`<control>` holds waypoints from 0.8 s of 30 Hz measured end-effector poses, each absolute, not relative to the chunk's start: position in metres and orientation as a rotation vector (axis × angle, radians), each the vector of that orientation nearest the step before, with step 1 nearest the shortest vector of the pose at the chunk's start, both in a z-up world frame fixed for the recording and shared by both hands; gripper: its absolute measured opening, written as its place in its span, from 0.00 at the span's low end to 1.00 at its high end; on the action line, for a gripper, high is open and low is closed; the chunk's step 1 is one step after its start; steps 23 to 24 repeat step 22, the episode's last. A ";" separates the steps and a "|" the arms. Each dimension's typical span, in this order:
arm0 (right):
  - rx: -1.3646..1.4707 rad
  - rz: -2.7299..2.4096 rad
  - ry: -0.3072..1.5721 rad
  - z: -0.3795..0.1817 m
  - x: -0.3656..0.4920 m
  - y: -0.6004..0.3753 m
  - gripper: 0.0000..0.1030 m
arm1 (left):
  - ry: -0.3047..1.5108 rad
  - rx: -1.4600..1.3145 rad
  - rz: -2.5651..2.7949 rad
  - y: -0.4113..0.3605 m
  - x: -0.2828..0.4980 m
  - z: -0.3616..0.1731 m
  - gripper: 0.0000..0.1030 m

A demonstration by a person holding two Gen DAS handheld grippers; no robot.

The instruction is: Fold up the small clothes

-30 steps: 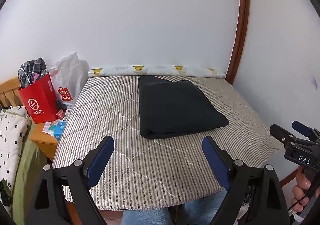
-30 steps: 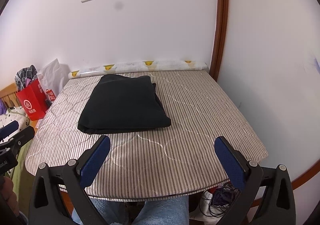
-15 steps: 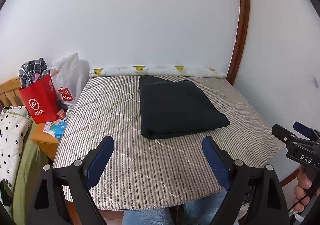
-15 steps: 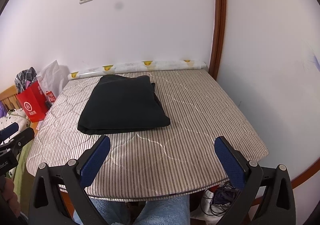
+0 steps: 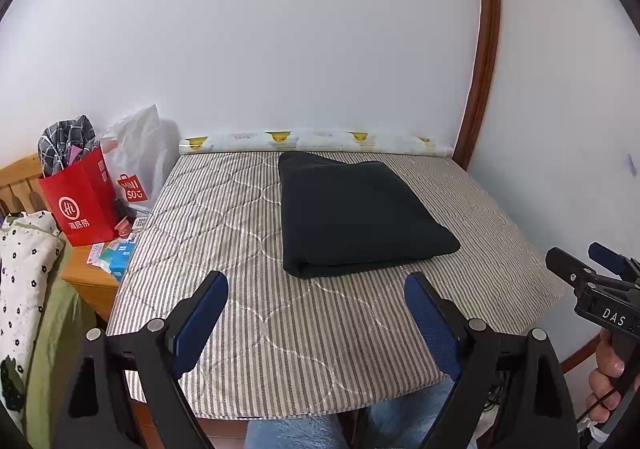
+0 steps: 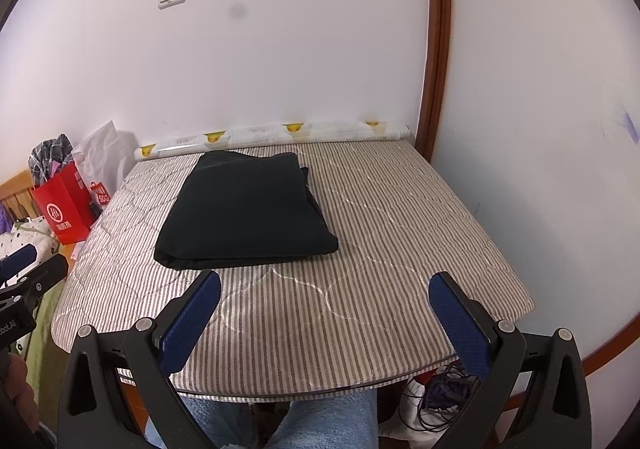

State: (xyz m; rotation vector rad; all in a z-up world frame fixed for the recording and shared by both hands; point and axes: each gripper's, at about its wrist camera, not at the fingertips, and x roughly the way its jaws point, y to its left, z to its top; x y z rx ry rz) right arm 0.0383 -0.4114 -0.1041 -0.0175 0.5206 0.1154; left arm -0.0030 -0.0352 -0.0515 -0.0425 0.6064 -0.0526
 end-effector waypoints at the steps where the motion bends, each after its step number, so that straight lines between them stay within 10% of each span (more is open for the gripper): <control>1: -0.018 0.116 0.520 -0.104 0.038 -0.411 0.99 | 0.607 -0.044 -0.053 -0.035 -0.003 -0.052 0.87; 24: -0.022 0.124 0.513 -0.102 0.038 -0.411 0.99 | 0.606 -0.044 -0.058 -0.033 -0.001 -0.050 0.87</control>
